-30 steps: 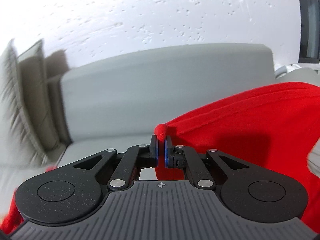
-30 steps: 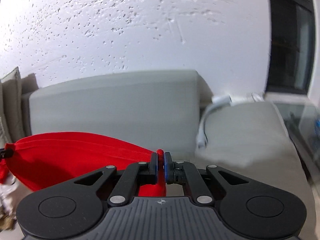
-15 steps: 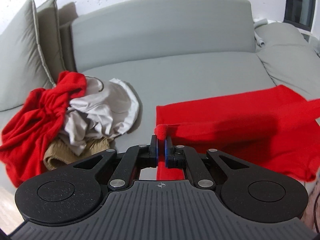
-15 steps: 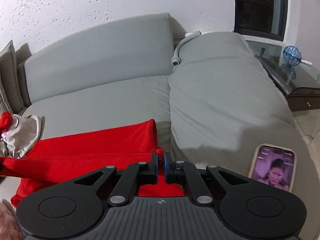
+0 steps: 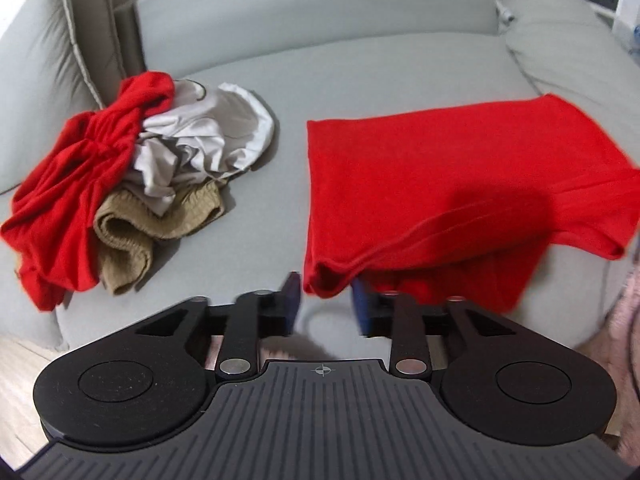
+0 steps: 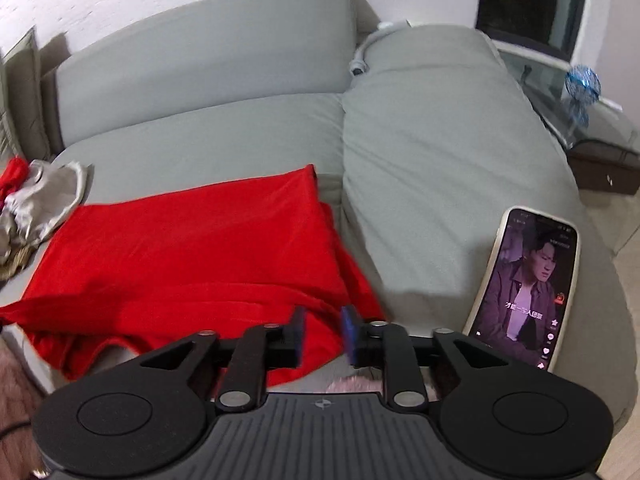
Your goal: Fold clothes
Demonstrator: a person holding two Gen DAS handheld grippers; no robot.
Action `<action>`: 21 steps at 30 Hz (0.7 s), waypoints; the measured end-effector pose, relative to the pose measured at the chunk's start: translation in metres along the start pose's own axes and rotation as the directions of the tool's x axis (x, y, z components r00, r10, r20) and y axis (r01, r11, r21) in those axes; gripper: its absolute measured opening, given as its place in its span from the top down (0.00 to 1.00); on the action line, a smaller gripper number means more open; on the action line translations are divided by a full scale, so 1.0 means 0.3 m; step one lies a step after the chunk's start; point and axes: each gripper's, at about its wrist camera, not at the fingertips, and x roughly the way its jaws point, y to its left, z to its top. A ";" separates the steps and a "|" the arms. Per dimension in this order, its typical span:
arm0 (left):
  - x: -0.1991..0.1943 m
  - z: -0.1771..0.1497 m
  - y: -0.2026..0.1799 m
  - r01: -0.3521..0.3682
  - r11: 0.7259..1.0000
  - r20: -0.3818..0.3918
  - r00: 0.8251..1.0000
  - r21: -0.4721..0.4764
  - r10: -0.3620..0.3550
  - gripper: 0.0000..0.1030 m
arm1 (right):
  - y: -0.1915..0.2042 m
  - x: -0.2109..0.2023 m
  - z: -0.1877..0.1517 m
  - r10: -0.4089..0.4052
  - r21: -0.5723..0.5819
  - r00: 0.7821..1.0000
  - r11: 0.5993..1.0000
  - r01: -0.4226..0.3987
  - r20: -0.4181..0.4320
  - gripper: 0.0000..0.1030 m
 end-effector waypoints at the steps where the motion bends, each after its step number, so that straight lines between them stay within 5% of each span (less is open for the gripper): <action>1: -0.007 -0.003 0.006 0.006 1.000 0.004 1.000 -0.007 -0.006 0.64 | 0.013 -0.012 -0.004 0.008 -0.014 1.000 1.000 -0.008 0.004 0.68; 9: -0.062 0.078 0.034 0.095 0.993 0.132 0.988 -0.068 -0.085 0.69 | 0.117 -0.016 0.069 0.064 -0.105 0.998 0.993 -0.061 0.029 0.68; 21: 0.147 0.109 -0.247 0.107 0.977 0.032 0.993 0.185 -0.115 0.68 | 0.228 0.203 0.050 0.108 -0.055 0.979 0.991 -0.119 -0.173 0.67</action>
